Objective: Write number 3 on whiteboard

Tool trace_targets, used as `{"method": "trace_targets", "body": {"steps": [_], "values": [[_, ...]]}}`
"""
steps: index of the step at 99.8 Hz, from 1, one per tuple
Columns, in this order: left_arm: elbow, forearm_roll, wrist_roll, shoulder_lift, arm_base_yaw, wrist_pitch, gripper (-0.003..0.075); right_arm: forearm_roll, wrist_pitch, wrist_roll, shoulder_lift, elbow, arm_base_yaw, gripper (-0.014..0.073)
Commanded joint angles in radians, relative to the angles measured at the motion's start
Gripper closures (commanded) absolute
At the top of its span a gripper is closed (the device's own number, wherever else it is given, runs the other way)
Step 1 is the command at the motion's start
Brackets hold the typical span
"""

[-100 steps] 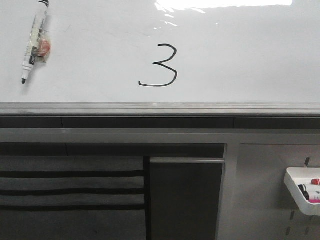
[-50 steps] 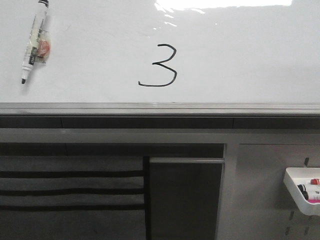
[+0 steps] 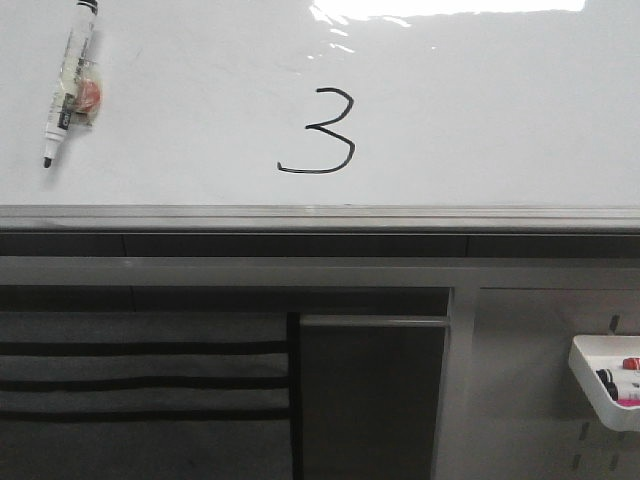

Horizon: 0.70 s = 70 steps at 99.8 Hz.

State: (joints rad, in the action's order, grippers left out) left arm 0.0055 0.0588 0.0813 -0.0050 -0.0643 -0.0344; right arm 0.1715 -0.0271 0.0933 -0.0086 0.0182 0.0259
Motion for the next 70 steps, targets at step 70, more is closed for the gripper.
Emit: {"method": "trace_targets", "body": {"steps": [70], "values": [[0.003,0.0,-0.011,-0.032,0.002,0.072,0.0738,-0.171,0.067,-0.176,-0.02,0.02,-0.006,0.0668]]}}
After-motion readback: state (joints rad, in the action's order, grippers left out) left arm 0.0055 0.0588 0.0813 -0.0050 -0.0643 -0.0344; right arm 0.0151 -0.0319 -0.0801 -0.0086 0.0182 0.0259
